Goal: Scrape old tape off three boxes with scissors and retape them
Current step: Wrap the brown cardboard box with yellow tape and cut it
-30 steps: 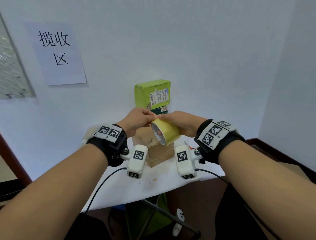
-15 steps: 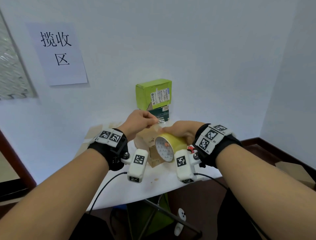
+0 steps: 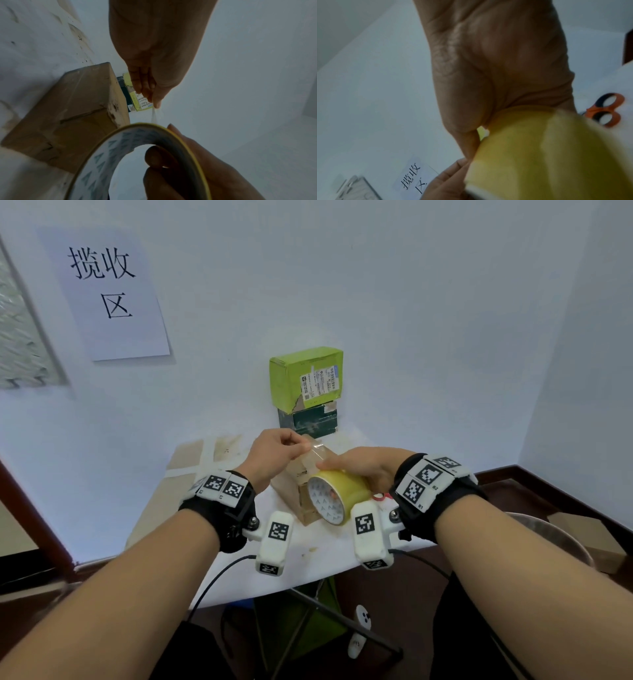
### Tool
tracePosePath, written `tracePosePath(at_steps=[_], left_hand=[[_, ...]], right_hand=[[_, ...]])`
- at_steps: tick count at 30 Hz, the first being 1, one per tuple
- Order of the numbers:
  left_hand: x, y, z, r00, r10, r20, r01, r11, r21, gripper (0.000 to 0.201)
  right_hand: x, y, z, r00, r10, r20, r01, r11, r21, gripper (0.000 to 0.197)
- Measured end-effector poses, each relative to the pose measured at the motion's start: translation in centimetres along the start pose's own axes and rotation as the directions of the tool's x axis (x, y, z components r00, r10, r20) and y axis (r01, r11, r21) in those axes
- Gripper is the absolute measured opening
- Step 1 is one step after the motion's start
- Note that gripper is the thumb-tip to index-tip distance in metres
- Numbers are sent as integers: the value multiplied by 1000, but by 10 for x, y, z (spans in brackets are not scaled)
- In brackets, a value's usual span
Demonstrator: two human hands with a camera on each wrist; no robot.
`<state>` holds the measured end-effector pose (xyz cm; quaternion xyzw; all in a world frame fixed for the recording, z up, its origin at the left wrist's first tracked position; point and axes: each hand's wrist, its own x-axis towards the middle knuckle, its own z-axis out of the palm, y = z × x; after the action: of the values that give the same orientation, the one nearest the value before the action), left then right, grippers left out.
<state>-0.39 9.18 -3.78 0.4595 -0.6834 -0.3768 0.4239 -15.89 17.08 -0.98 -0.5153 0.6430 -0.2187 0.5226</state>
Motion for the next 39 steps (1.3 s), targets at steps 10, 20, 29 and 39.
tracePosePath(at_steps=[10, 20, 29, 39], left_hand=[[1, -10, -6, 999, -17, -47, 15, 999, -51, 8], [5, -17, -10, 998, -52, 35, 55, 992, -111, 14], [4, -14, -6, 998, 20, -55, -27, 991, -134, 3], [13, -32, -8, 998, -18, -53, 13, 995, -103, 6]], right_hand=[[-5, -1, 10, 1000, -5, -21, 0, 972, -237, 24], [2, 9, 6, 998, 57, 29, -58, 998, 21, 19], [-7, 4, 14, 999, 49, -23, -51, 995, -87, 41], [12, 8, 13, 996, 26, -82, -26, 1000, 11, 38]])
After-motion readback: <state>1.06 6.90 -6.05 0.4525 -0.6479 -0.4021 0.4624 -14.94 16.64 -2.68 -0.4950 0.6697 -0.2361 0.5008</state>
